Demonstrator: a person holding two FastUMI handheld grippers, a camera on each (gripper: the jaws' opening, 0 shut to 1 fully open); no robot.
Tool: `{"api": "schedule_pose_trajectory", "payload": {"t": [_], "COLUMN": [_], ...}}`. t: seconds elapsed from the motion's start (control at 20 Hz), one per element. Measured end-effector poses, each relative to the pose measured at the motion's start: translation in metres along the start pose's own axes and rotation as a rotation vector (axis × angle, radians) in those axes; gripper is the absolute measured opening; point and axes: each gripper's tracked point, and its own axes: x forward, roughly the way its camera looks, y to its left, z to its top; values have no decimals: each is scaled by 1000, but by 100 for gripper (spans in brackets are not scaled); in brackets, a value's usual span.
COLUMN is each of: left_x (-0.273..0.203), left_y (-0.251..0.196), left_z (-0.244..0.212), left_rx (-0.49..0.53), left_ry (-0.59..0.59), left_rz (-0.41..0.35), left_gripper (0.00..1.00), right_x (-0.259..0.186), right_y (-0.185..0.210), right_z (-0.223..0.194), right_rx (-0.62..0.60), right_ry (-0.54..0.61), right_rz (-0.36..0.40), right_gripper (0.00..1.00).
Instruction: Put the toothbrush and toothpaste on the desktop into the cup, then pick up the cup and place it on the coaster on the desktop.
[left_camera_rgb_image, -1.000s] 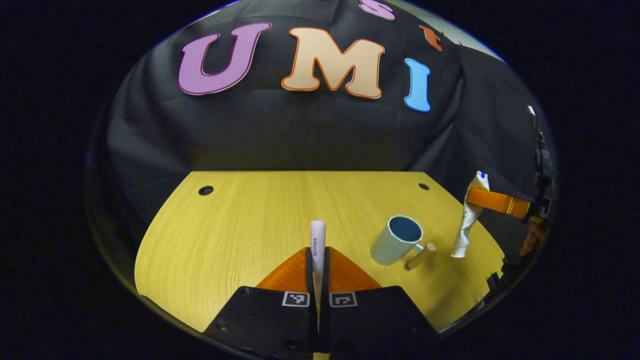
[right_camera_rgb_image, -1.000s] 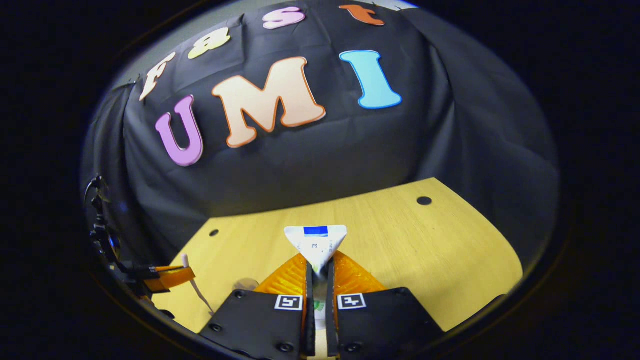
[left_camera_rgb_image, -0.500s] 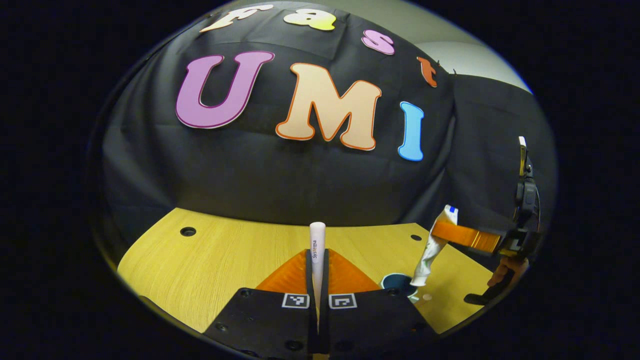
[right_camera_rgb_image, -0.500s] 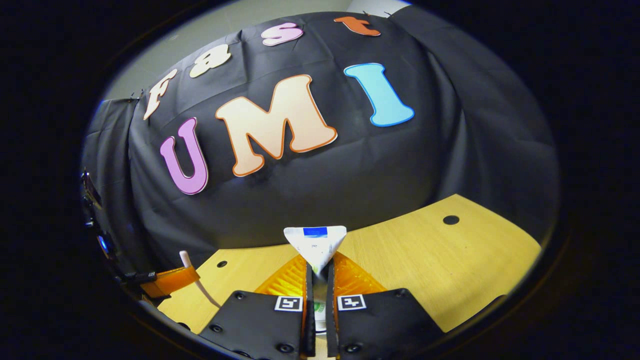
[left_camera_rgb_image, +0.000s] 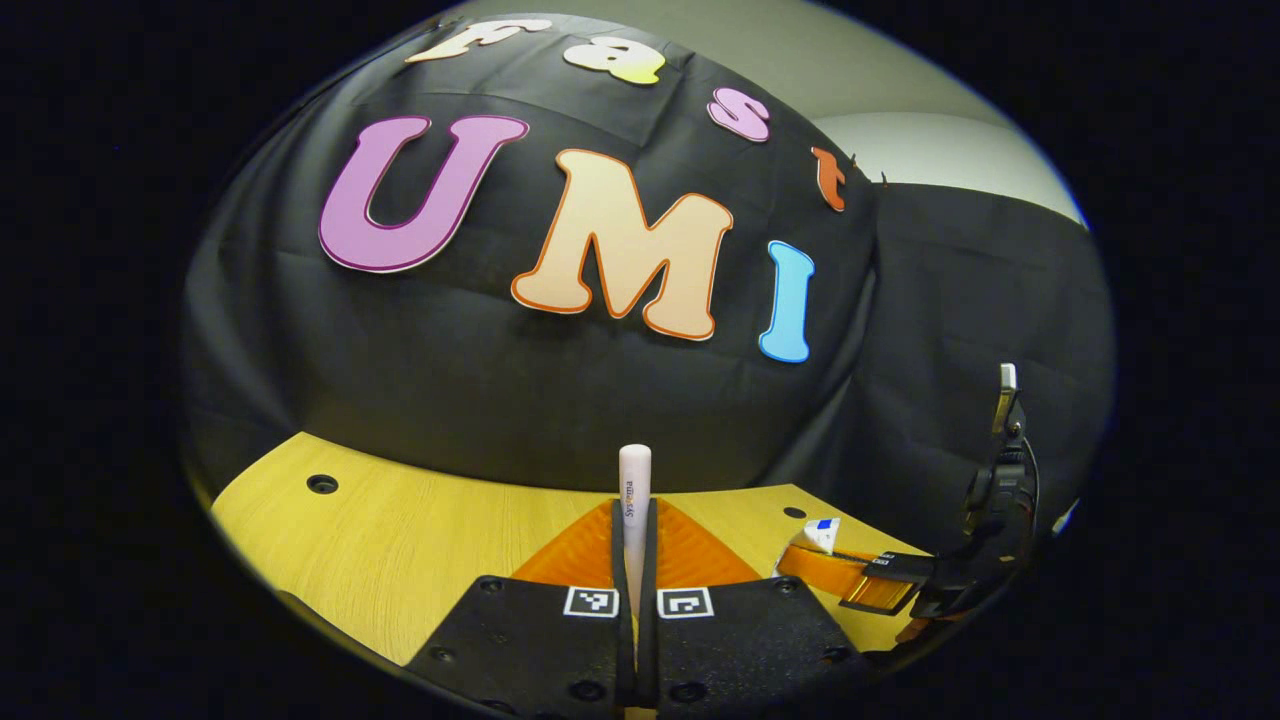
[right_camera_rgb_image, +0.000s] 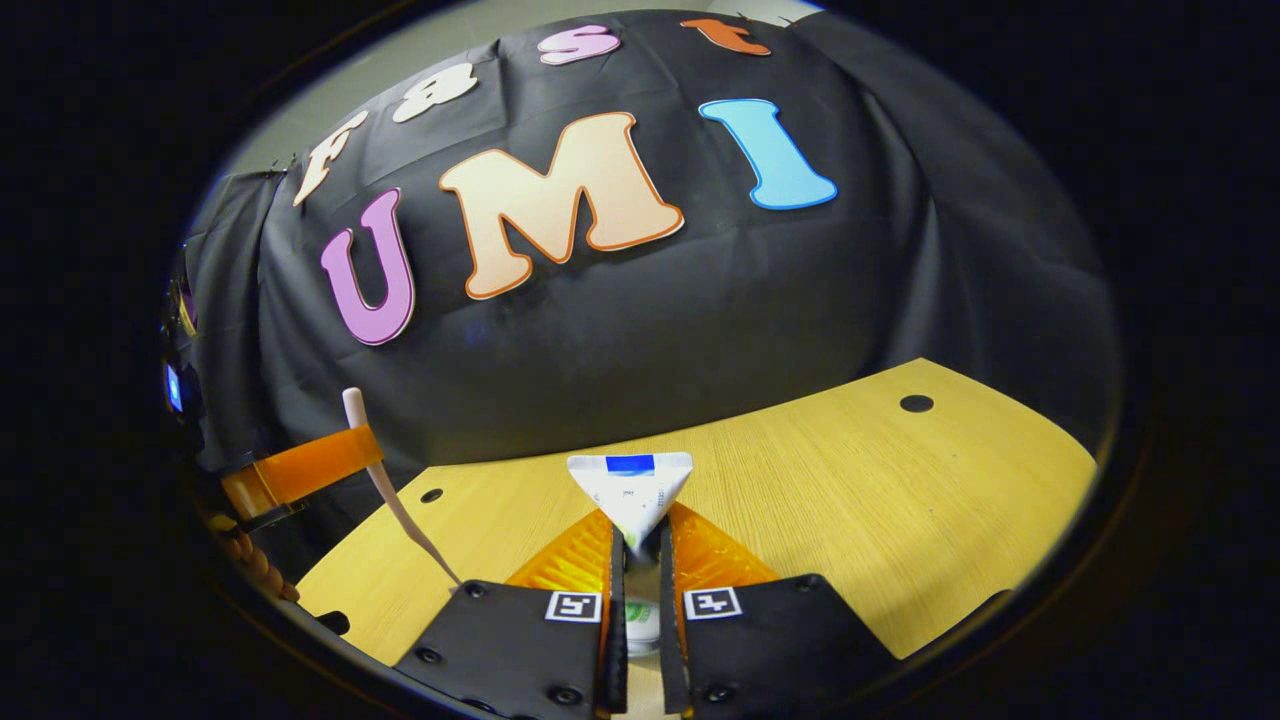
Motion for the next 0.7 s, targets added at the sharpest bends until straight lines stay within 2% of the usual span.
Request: {"api": "schedule_pose_trajectory", "payload": {"t": [0.2, 0.25, 0.3, 0.35, 0.45, 0.55, 0.65, 0.7], "left_x": [1, 0, 0, -1, 0, -1, 2, 5], "left_y": [-3, -5, -8, -10, -16, -23, -30, -35], "left_z": [1, -1, -1, -3, -4, -3, 4, 6], "left_rx": [-7, -7, -2, 6, 18, 19, 30, 37], "left_ry": [-9, -9, -5, 2, 6, 3, -18, -26], "left_rz": [-27, -34, -43, -52, -71, -88, -103, -115], "left_gripper": [0, 0, 0, 0, 0, 0, 0, 0], "right_x": [-10, -10, -13, -17, -26, -35, -46, -51], "right_y": [0, 0, 1, 6, 9, 8, 1, -4], "right_z": [-14, -20, -25, -26, -20, -12, -3, 1], "right_rx": [30, 34, 40, 45, 38, 17, -2, -10], "right_ry": [26, 44, 52, 51, 28, 0, -16, -21], "right_rz": [14, 12, 15, 29, 41, 30, 11, -4], "right_gripper": [22, 17, 35, 39, 60, 98, 98, 94]}}
